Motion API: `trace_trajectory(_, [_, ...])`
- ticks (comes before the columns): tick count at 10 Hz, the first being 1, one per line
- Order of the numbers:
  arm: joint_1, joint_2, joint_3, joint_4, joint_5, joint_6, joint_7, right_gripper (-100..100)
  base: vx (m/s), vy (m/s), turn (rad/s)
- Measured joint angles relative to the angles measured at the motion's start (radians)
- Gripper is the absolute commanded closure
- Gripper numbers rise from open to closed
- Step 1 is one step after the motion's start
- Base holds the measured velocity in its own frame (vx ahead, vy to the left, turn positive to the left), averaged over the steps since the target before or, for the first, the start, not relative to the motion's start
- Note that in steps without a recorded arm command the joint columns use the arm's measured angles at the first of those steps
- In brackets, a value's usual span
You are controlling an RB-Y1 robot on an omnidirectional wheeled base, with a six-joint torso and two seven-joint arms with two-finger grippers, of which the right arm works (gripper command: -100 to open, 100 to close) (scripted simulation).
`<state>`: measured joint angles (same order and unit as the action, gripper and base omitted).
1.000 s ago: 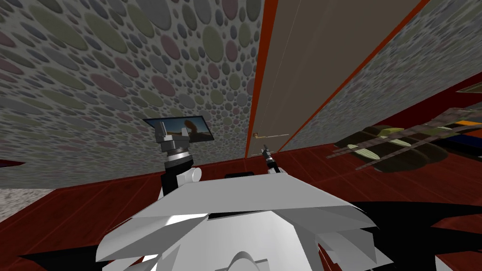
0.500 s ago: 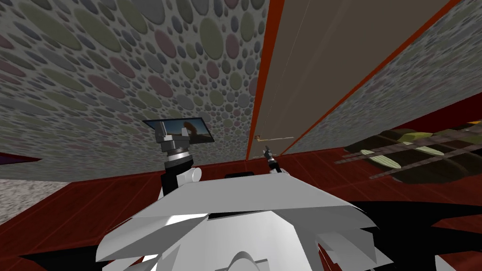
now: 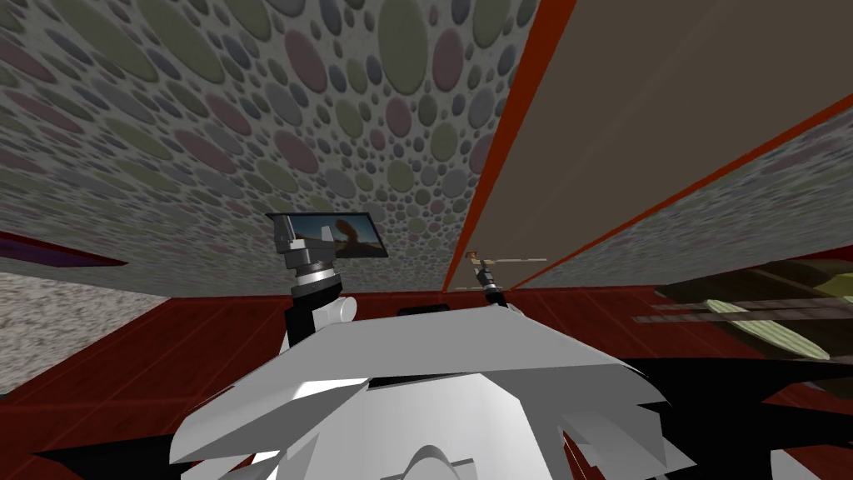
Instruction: Pull the door open
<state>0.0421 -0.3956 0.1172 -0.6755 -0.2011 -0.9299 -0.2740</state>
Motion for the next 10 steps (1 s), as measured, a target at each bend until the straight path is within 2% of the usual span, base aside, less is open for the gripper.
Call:
trace_trajectory(3, [-0.011, -0.005, -0.011, 0.038, -0.006, -0.016, -0.008, -100, 0.037, -0.009, 0.021])
trace_trajectory(4, [-0.012, -0.005, -0.011, 0.040, -0.006, -0.019, -0.009, 100, 0.000, 0.000, 0.000])
trace_trajectory(9, [-0.010, -0.005, -0.011, 0.039, -0.006, -0.014, -0.008, 100, -0.002, 0.001, 0.000])
trace_trajectory(10, [-0.010, -0.005, -0.011, 0.040, -0.006, -0.014, -0.008, 100, -0.103, -0.041, 0.178])
